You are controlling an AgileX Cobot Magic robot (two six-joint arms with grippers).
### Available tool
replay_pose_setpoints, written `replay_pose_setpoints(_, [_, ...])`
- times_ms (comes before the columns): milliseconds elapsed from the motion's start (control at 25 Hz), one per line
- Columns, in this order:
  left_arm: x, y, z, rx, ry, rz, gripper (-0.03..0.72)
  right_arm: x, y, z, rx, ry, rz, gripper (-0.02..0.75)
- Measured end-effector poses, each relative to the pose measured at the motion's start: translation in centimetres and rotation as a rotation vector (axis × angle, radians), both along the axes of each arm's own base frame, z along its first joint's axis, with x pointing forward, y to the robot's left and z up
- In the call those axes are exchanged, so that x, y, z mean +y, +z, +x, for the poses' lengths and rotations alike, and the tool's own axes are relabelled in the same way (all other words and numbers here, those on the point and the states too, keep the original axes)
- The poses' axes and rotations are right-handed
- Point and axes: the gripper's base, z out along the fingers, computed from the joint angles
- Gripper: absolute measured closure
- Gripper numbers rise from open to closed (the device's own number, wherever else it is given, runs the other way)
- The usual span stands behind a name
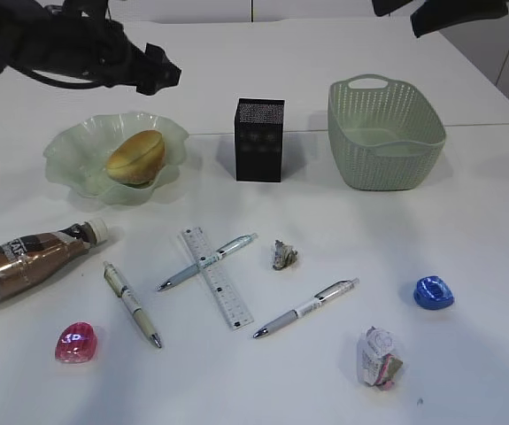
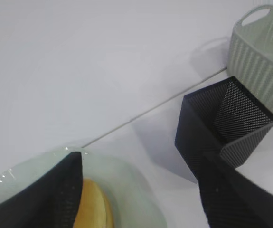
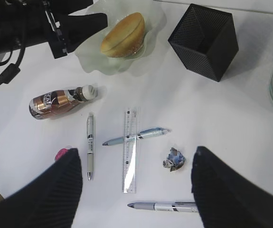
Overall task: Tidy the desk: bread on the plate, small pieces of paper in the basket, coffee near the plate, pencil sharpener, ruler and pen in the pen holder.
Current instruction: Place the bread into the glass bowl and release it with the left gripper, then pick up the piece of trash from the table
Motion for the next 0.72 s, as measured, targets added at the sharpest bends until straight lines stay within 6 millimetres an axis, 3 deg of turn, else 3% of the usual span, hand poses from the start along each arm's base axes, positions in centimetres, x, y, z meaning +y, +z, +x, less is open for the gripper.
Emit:
replay_pose_setpoints(200, [-0.2,2.7,-1.4,-0.013,-0.063,-0.013,0.157,0.0,-0.2,0.1,0.009,-0.005,0.003,0.179])
replay_pose_setpoints(400, [-0.6,4.0,-3.0,0.043,-0.163,0.011,0.167,0.0,-0.2,0.1,0.009,-0.005,0.003,0.179])
replay_pose_setpoints(720, [-1.9,6.0,-5.4,-0.042,-0.323,0.303,0.168,0.0,-0.2,0.1,0.014,-0.011,0.005,0.179])
